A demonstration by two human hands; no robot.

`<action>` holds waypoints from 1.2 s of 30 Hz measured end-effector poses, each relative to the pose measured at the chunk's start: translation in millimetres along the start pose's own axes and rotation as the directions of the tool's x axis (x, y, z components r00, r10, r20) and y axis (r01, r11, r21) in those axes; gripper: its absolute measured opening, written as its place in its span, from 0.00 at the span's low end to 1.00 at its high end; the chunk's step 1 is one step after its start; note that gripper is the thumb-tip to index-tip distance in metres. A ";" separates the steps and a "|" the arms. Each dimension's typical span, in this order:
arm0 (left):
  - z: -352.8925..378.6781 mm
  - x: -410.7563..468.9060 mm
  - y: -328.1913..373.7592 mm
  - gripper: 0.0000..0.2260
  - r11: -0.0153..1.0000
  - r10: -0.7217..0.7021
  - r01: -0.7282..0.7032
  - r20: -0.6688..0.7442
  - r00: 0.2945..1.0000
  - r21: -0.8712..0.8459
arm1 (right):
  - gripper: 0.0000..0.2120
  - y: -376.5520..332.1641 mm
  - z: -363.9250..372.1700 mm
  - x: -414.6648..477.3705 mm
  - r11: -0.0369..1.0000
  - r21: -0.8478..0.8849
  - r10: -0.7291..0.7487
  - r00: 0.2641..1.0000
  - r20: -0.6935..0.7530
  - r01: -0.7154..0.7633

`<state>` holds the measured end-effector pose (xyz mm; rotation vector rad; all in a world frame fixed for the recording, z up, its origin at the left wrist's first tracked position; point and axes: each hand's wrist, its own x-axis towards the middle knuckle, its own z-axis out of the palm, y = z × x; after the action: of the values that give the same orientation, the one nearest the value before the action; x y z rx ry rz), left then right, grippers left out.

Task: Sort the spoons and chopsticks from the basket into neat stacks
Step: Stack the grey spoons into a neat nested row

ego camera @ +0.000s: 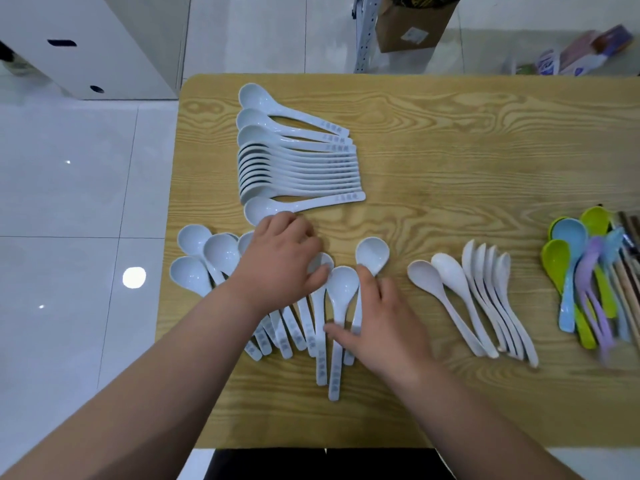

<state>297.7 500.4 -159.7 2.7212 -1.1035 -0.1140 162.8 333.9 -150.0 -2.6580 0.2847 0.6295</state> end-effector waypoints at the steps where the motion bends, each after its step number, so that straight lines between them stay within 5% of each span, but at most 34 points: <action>1: 3.2 -1.7 2.9 0.15 0.999 -0.005 0.005 0.010 1.000 0.039 | 0.46 -2.1 1.2 -1.5 1.000 0.012 -0.003 1.000 -0.023 0.003; 7: 7.3 -5.0 18.4 0.06 0.998 -0.033 0.028 -0.089 0.996 -0.051 | 0.39 8.1 -1.4 -9.1 0.999 0.030 0.015 0.999 -0.050 -0.014; 10: -17.4 -8.3 36.2 0.05 0.874 -0.231 0.237 0.066 0.971 -0.424 | 0.36 18.5 -2.9 -12.1 0.997 0.062 0.038 0.999 -0.002 -0.038; 11: -26.4 -11.6 41.9 0.06 0.729 -0.340 0.374 0.171 0.925 -0.573 | 0.33 21.8 -3.9 -12.5 0.993 0.102 0.050 0.999 0.012 -0.051; 13: -37.0 -19.8 51.3 0.08 0.266 -0.418 0.544 0.414 0.809 -0.796 | 0.25 26.8 -6.1 -14.9 0.968 0.240 0.066 0.998 0.021 -0.069; 15: -39.0 -28.1 57.0 0.07 -0.184 -0.400 0.515 0.543 0.738 -0.837 | 0.15 30.6 -10.0 -19.6 0.906 0.417 0.066 0.998 0.023 -0.070; 17: -38.9 -33.9 59.1 0.06 -0.370 -0.449 0.452 0.583 0.678 -0.811 | 0.12 31.3 -17.3 -25.8 0.824 0.564 0.043 0.999 0.033 -0.054; 19: -38.9 -39.2 63.2 0.01 -0.419 -0.505 0.436 0.604 0.617 -0.796 | 0.13 26.4 -28.8 -31.8 0.783 0.622 -0.030 0.999 0.035 0.002; 22: -41.0 -44.5 72.6 0.11 -0.424 -0.497 0.490 0.648 0.577 -0.761 | 0.17 13.7 -42.3 -37.1 0.764 0.638 -0.173 0.983 0.056 0.098; 28: -47.8 -52.0 85.9 0.17 -0.571 -0.481 0.397 0.685 0.547 -0.719 | 0.05 -2.5 -34.6 -34.2 0.893 0.417 -0.248 0.959 0.138 0.171; 33: -47.3 -61.6 87.3 0.13 -0.467 -0.483 0.421 0.623 0.615 -0.778 | 0.10 -9.5 -27.5 -32.6 0.865 0.476 -0.291 0.932 0.217 0.159; 36: -45.2 -64.1 86.9 0.12 -0.482 -0.504 0.405 0.624 0.597 -0.777 | 0.11 -15.4 -29.9 -32.3 0.845 0.526 -0.282 0.913 0.295 0.092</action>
<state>199.2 491.3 -97.1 1.2393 0.5613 -0.6811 150.3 338.6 -105.3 -1.9889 0.0589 0.8330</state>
